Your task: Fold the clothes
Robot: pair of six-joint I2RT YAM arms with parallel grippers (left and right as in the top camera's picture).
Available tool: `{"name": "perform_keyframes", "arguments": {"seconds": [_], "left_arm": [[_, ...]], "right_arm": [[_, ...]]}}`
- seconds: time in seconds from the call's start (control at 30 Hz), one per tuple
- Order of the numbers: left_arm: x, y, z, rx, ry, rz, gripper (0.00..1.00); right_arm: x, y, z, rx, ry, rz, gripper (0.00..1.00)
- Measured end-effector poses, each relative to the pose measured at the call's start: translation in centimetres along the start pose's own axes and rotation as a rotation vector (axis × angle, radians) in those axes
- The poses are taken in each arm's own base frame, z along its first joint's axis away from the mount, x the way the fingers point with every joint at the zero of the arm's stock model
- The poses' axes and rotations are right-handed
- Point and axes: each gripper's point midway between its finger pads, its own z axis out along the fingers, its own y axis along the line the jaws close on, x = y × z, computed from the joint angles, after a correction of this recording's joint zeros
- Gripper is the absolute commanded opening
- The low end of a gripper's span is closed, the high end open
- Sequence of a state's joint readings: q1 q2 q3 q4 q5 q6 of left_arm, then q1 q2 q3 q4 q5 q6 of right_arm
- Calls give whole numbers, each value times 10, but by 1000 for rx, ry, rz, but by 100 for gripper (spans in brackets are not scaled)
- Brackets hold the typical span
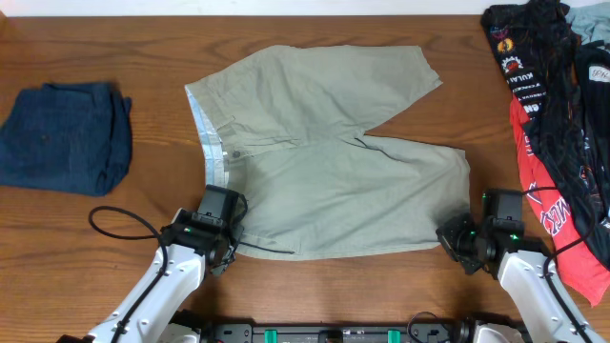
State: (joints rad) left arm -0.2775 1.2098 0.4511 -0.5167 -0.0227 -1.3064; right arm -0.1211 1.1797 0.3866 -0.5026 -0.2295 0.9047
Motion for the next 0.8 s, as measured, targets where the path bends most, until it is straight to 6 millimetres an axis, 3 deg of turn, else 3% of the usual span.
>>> {"name": "perform_keyframes", "arguments": {"seconds": [0.2,0.4,0.53,0.8], "left_arm": [[16,4,-3,-4,95,128,6],[40,39,-24,-106,250,283,6],[42,34,-46,-50,261,356,6],[37,10,-113,179,196,454,6]], "right_arm": [[0,-2,-1,14,3,-63,1],[2,-8,-17,98,35,-141,1],[-9,7,-47,129,11,-198,1],[-30,47,-137,67,-152,-313,1]]}}
